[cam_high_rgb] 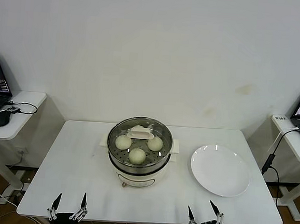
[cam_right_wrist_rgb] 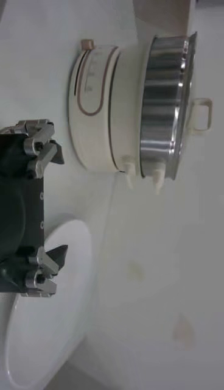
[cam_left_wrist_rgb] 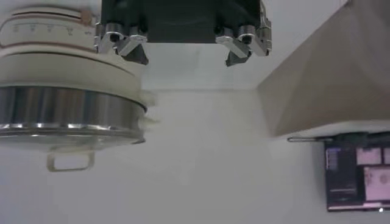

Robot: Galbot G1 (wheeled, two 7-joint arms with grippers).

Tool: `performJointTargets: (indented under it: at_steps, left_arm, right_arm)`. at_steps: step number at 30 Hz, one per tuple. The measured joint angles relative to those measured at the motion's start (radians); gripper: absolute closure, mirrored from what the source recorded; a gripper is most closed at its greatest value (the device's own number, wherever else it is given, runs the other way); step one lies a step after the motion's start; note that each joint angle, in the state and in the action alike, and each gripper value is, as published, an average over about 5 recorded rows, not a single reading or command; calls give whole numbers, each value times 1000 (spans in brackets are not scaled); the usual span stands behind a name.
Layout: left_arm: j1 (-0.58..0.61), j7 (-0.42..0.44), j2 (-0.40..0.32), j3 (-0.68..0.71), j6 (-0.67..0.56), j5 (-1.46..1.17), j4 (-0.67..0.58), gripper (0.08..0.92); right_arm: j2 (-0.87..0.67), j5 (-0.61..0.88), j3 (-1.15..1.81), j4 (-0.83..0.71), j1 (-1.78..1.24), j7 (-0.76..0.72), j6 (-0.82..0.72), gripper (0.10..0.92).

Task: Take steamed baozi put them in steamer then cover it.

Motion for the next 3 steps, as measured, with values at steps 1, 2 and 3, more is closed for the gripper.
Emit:
performJointTargets:
  at_steps: [1,2,3]
  left_arm:
    - [3,3,-3,1,0,0,1,177]
    - [4,4,-5,1,1,-1,1,177]
    - [6,6,-6,1,1,-1,1,177]
  right_arm:
    - [-1,-1,-2,2,-2,0,-4,203]
    - [-1,-1,-3,4,-3,0,-5,203]
    - [-2,-1,-4,5,-4,-1,-7,203]
